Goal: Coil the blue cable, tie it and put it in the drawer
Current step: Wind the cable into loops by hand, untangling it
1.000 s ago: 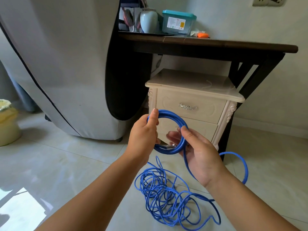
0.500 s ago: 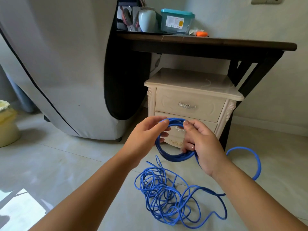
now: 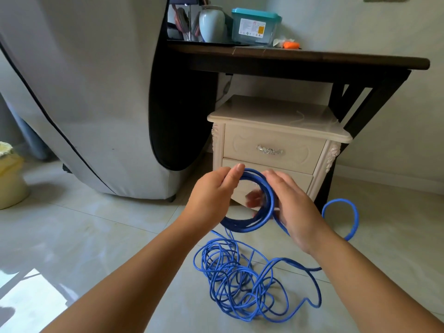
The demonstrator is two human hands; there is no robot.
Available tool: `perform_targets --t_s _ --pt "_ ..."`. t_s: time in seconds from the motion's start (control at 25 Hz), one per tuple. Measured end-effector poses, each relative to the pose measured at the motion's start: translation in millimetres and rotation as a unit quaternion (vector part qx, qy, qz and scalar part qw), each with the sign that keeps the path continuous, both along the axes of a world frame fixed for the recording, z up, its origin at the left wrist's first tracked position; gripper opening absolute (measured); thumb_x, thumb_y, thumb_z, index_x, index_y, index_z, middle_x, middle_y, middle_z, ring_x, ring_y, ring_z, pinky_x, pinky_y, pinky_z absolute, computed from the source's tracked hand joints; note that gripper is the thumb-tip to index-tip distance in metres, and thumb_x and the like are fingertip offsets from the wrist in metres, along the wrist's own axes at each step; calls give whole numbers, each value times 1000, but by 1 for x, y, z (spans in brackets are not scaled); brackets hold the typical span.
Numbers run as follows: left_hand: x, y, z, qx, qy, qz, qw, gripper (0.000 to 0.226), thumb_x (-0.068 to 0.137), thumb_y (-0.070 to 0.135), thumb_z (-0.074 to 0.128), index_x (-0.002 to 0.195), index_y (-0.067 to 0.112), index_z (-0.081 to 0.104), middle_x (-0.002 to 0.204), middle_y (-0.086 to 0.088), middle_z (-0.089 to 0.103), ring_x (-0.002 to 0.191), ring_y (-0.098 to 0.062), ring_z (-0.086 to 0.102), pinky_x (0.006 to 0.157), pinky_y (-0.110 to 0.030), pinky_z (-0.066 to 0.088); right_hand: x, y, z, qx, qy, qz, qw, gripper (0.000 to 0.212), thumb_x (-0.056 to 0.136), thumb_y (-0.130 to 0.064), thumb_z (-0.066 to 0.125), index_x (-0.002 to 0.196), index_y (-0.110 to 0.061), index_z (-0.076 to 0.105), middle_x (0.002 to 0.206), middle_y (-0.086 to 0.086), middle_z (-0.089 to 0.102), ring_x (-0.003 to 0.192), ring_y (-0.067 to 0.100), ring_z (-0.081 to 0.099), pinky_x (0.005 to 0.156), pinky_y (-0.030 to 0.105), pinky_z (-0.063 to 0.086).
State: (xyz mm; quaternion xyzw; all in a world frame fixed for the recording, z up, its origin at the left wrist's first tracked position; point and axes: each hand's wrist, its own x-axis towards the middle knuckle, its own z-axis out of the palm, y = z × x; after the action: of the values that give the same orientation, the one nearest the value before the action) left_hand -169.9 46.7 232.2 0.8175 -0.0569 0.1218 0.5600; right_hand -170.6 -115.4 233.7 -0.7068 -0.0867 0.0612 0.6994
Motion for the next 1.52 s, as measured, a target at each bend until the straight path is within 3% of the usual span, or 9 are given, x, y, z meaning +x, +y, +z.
perform_targets --t_s 0.16,0.28,0.48,0.6,0.84,1.04,1.24,1.4,1.52 --pt "1 3 -1 -28 -41 78 996 47 102 47 41 73 12 51 63 -3 44 59 -19 40 62 -52 42 -7 -3 -4 -116 66 78 988 69 60 -64 72 113 -20 62 104 -2 73 92 18 73 87 47 58" --pt "-1 -1 -1 -139 -28 85 986 50 101 50 41 73 10 48 58 3 39 52 -14 35 56 -41 35 -5 4 -10 17 57 37 998 64 54 -42 82 107 -12 63 96 -1 74 98 18 71 99 48 52" --pt "-10 -26 1 -343 61 102 932 47 103 47 40 68 15 42 46 10 30 39 -8 29 48 -27 30 -6 18 -14 211 9 -46 976 28 81 -13 71 106 -6 59 87 9 75 88 27 73 88 39 56" --pt "-13 -34 0 -386 94 85 914 45 104 47 38 72 15 41 51 5 26 44 -12 28 50 -29 36 -7 24 -13 167 -35 -112 979 10 96 -16 59 103 -9 57 62 -3 59 58 17 60 71 37 53" --pt "-19 -32 -7 -330 100 30 938 35 105 28 39 87 5 58 59 -5 52 51 -17 55 77 -50 55 6 14 -9 21 -81 -150 985 11 101 -29 50 96 -20 53 56 -12 41 47 8 36 52 32 39" --pt "-10 -1 14 -211 114 -41 970 30 100 36 49 107 11 65 76 -6 62 58 -20 60 57 -31 54 1 6 -4 -159 -160 -40 973 6 99 -31 52 94 -31 50 66 -11 53 53 12 41 57 32 38" --pt "-8 -8 8 37 95 -72 992 45 95 55 52 81 13 64 58 2 56 46 -14 50 54 -28 46 -2 9 -2 -248 -206 19 946 25 100 -25 50 118 -36 36 88 -9 68 75 11 61 74 33 49" --pt "-1 -11 -2 -5 65 -46 997 51 96 54 52 83 5 60 59 -5 42 44 -16 39 58 -36 38 6 -2 2 -170 -147 -3 974 47 90 -14 62 123 -35 35 89 6 63 84 26 62 82 38 50" --pt "-2 -12 -2 -113 49 -22 992 48 93 56 53 77 10 55 56 0 36 46 -15 33 55 -33 32 10 -11 -2 -155 -22 12 988 27 89 -15 66 111 -24 54 85 4 72 83 23 69 89 45 55"
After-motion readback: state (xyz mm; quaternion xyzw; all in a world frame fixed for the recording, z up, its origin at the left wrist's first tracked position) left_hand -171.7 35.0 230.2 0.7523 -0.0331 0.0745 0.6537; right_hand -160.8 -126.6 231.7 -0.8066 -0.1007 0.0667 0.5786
